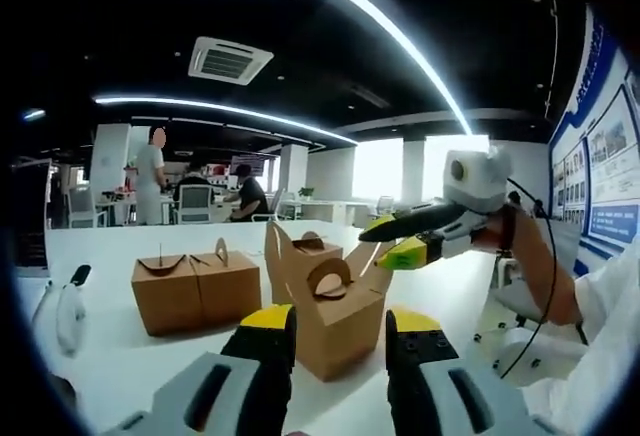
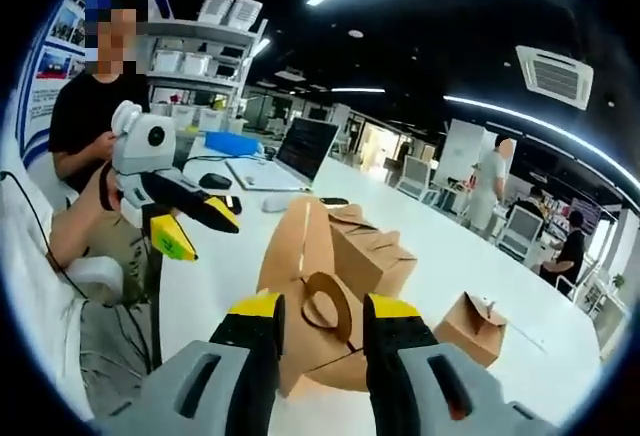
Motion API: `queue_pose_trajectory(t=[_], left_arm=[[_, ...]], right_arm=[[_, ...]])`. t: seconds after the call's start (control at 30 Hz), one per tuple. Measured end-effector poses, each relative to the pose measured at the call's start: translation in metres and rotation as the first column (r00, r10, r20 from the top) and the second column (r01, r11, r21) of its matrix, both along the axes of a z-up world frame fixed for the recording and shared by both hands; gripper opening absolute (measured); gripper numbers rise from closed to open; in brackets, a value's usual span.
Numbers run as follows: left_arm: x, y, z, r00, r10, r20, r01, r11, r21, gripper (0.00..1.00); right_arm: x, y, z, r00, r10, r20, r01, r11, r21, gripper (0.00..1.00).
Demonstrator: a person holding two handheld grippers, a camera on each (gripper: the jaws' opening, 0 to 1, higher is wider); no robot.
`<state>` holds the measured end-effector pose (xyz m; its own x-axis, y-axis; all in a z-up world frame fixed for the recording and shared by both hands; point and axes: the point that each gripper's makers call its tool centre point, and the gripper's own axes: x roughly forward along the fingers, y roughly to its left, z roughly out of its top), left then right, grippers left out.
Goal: Pick up one paper box from the group, open the paper box, and remove the item inside
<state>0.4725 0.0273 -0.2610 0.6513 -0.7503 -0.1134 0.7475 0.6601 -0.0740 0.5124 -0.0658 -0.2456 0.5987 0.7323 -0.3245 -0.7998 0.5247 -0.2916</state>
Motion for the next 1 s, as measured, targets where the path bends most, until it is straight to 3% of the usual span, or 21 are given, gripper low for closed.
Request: queue_pose_trajectory(t=[0.33, 1.0], left_arm=[[-0.001, 0.001, 0.002, 1.000, -0.003, 0.003, 0.003, 1.000, -0.006, 0.37], [-0.002, 0.004, 0.005, 1.000, -0.001, 0.010, 0.002, 1.000, -0.017, 0.37]], right_arm=[[0.002, 0.004, -0.024, 0.999, 0.009, -0.043, -0.011, 0.999, -0.046, 0.32], [0.012, 0.008, -0.031, 0.998, 0.014, -0.058, -0.019, 0.997, -0.078, 0.33]])
